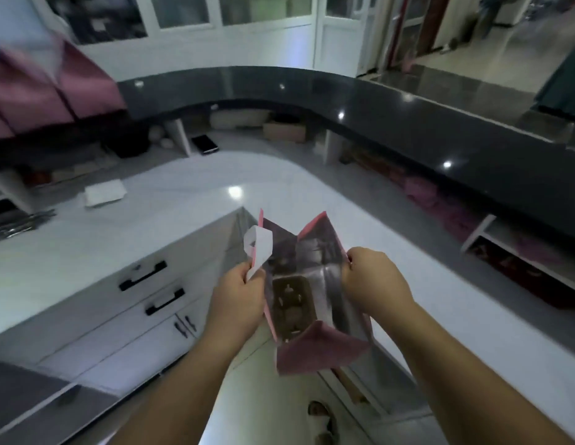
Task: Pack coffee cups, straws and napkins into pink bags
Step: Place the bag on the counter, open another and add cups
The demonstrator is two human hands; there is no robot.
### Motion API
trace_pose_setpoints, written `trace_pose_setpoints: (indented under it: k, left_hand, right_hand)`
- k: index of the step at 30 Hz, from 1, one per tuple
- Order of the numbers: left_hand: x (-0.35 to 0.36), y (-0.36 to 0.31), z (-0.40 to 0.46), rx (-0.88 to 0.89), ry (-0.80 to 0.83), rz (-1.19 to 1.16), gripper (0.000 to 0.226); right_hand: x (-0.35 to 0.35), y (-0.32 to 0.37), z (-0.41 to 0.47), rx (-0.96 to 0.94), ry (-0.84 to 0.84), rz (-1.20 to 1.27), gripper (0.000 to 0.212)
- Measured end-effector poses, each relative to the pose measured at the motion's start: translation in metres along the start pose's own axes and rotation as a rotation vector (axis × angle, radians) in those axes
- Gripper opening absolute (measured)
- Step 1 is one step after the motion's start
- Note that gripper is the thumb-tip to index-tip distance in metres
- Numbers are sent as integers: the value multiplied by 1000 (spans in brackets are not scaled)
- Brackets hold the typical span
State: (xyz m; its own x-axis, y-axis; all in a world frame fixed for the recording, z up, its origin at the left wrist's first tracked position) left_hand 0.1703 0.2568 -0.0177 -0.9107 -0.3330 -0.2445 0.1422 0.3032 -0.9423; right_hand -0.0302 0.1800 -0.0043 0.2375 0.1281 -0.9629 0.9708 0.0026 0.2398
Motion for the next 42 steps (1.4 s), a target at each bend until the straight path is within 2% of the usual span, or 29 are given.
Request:
trace_pose_setpoints:
  k: [6,14,20,24,30,34,37,42]
  left_hand:
    - [-75,5,43,-76,-234,-39,27]
    - [-156,3,96,-132,-517,-52,34]
    - [-218,21,110,-225,-700,-108,31]
    - [-270,30,117,-258,-792,-139,30]
    - [-366,47,145,-243,-799,-174,30]
    - [-433,53,165,-210,-756,-133,33]
    - [-475,57,181,-207,-708,-108,31]
    - [-523,64,215,-226,-648,-77,30]
  right_hand:
    - [21,108,60,-237,60,-10,26]
    - [44,229,134,-546,129,1,28]
    - [65,322,150,-730,238,1,28]
    - [82,385,147,-821,257,15,37]
    - [109,486,139,-825,259,7,31]
    - [122,545,130,-775,266,36,35]
    - [134,580,129,-720,255,75,40]
    - [151,624,135,-680,281,66,34]
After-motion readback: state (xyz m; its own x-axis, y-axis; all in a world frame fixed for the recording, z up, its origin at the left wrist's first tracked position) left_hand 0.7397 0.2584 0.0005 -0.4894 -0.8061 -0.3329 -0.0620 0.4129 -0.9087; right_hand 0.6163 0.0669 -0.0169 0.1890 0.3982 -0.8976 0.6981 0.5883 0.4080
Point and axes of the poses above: each hand's wrist, its own z-axis towards the middle knuckle, its own x-axis out of the palm, y = z × x, the point moved 1 cm from there along z, towards the middle knuckle, and after that the axes turned 8 degrees about -z, right-handed, at the moved point
